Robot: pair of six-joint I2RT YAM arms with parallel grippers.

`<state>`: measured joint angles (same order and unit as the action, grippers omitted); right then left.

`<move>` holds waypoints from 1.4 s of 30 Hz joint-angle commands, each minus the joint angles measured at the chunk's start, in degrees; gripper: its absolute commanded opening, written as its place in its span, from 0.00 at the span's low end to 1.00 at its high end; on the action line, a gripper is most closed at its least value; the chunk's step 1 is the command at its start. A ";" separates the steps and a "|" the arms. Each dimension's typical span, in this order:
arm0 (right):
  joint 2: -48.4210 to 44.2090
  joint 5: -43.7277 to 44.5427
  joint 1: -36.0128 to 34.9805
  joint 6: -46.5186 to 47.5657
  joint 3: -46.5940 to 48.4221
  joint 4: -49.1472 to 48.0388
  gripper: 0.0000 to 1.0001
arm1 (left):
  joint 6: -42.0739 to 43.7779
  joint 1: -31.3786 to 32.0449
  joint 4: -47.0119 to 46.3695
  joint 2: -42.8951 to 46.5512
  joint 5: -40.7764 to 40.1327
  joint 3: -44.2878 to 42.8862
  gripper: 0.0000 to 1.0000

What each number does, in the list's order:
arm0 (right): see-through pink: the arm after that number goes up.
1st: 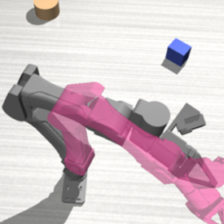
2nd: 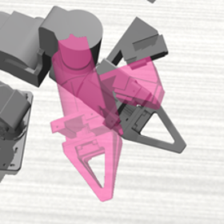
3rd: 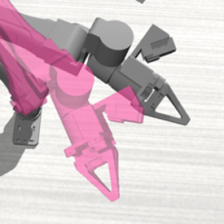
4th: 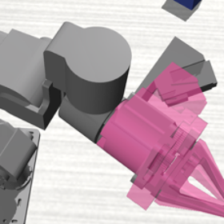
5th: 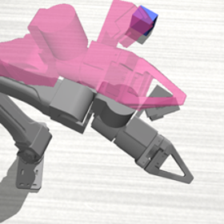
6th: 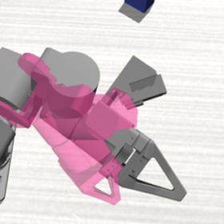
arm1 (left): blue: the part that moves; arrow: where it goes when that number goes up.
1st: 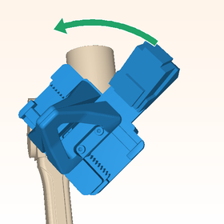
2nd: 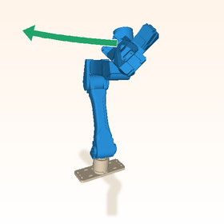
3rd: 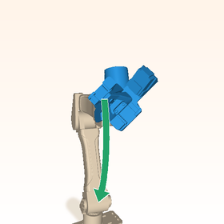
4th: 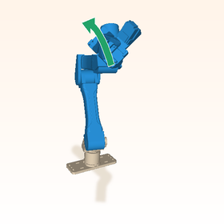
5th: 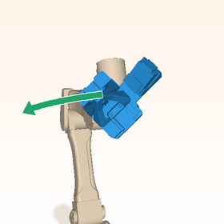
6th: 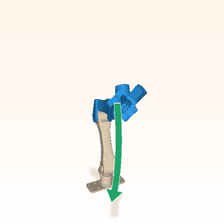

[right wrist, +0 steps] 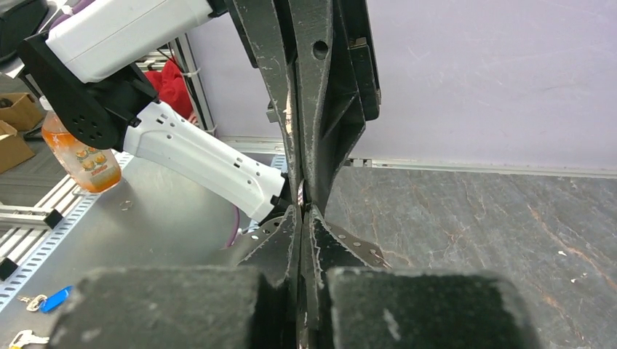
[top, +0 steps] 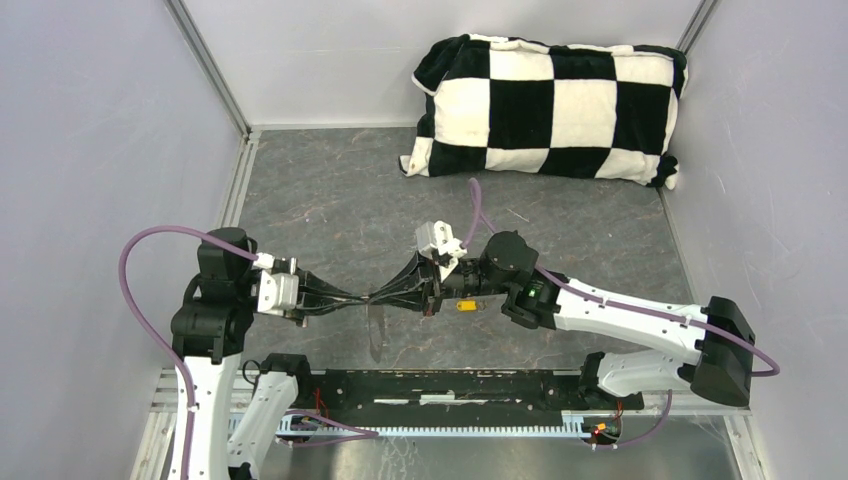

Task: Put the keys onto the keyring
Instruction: Adjust the keyring.

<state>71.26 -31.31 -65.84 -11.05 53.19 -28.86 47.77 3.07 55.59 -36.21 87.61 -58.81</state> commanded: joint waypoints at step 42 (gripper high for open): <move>17.39 14.80 -4.64 19.30 44.88 66.29 0.01 | 10.88 0.55 9.70 -0.69 -13.20 3.71 0.37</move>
<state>87.68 -17.98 -69.91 7.03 93.34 36.29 54.57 3.42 63.90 -36.64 74.74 -53.82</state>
